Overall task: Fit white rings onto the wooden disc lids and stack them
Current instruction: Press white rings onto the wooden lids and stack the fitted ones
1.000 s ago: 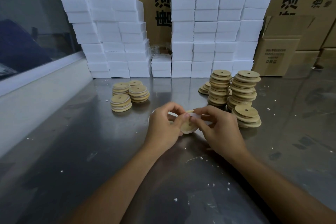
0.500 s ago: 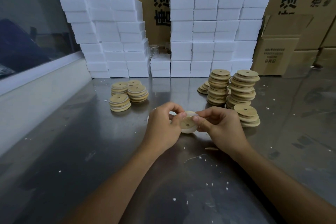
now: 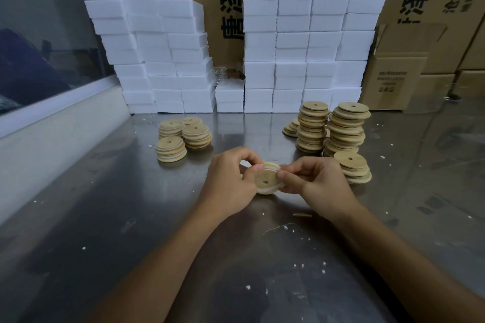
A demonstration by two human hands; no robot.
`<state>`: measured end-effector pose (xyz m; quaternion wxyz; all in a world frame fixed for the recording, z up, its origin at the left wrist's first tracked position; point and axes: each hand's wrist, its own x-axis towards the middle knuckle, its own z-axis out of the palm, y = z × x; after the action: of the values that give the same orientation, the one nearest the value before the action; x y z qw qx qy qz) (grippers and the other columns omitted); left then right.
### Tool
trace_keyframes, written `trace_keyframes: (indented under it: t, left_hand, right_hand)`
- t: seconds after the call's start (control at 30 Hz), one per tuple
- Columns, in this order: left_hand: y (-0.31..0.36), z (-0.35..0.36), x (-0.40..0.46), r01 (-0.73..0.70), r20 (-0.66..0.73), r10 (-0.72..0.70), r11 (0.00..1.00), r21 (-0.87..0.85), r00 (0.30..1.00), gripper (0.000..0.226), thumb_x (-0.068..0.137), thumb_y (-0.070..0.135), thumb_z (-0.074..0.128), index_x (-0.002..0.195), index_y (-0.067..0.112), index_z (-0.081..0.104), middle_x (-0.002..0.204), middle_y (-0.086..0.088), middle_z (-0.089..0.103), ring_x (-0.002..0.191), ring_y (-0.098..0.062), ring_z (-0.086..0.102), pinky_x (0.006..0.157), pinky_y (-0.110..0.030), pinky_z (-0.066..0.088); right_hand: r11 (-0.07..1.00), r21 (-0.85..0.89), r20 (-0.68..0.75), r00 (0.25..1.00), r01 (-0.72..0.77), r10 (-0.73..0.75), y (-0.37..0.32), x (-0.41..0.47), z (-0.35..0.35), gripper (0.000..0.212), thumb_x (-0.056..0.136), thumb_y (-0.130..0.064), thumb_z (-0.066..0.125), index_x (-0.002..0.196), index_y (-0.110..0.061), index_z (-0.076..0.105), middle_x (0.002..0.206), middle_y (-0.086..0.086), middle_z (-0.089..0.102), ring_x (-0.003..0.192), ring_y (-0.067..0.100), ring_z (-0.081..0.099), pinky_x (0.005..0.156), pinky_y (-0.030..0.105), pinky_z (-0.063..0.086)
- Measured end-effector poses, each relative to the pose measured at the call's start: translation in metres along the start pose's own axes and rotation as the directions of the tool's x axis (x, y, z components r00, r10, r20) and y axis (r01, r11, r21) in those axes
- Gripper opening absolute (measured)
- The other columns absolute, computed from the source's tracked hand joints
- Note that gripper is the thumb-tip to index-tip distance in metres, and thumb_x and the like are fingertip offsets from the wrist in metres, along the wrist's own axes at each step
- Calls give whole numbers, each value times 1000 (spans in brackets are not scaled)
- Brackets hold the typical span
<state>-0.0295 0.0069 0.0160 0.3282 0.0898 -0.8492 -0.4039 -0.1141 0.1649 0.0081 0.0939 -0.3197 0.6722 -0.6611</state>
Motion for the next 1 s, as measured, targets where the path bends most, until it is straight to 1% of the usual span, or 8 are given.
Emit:
trace_keyframes:
  t: [0.13,0.27,0.4,0.5,0.57,0.73,0.9,1.0]
  left_hand:
    - [-1,-1,-1,56,-6,-56,998,-41,998,19,86,10,71,72,22,65,77,-2,71,66,-22,70,58,-47,59]
    - [-2,-1,-1,169,-10,-173,969,-181,985,21,88,6,68,72,18,62,79,-10,69,57,-19,71,48,-28,56]
    - [-3,-2,-1,208,-9,-216,949,-238,976,16,88,4,68,75,13,64,88,-6,66,63,-17,72,53,-36,60]
    - [-3,-4,-1,133,-5,-135,980,-146,991,13,89,8,67,78,14,64,81,-3,68,66,-14,70,56,-39,61]
    - [-2,-6,-2,-22,-9,23,1000,14,1000,11,88,9,66,80,16,64,80,8,66,75,-9,67,64,-34,58]
    - [2,-5,-4,-275,134,252,942,191,958,4,90,18,59,89,21,60,87,10,62,85,-15,59,76,-42,51]
    - [-1,-1,-5,-202,49,197,973,115,979,4,85,27,61,81,26,61,78,7,65,77,-16,61,70,-40,52]
    - [-4,-2,-1,-86,2,86,995,44,996,14,83,19,70,76,27,62,73,7,65,71,-16,62,65,-42,53]
  right_hand:
    - [998,-64,9,1000,-17,18,4,-1,-3,6,83,-8,76,78,-10,74,82,5,78,75,19,76,66,29,62]
    - [999,-27,15,999,-41,42,7,-1,-1,3,84,-6,75,82,-8,74,81,8,77,74,18,75,65,26,61]
    - [998,-57,-4,1000,-6,6,9,-1,2,6,84,-4,75,84,-10,75,81,5,78,75,18,75,68,26,61]
    - [983,-174,-29,997,59,-65,10,-1,2,8,84,-7,77,87,-14,76,82,-1,78,78,13,75,74,27,61]
    - [954,-277,-31,992,111,-124,9,-2,3,9,85,-9,76,91,-16,77,83,-4,77,80,8,73,76,26,60]
    - [845,-458,56,957,277,-283,5,-4,4,16,88,-12,73,103,-14,76,91,-9,75,85,1,70,78,20,58]
    - [881,-403,2,963,247,-268,8,-3,8,8,87,-16,76,94,-15,77,83,-9,75,79,0,72,70,19,58]
    - [936,-331,-18,991,121,-134,11,-2,7,3,87,-19,76,88,-17,75,76,-4,75,70,12,74,64,36,61]
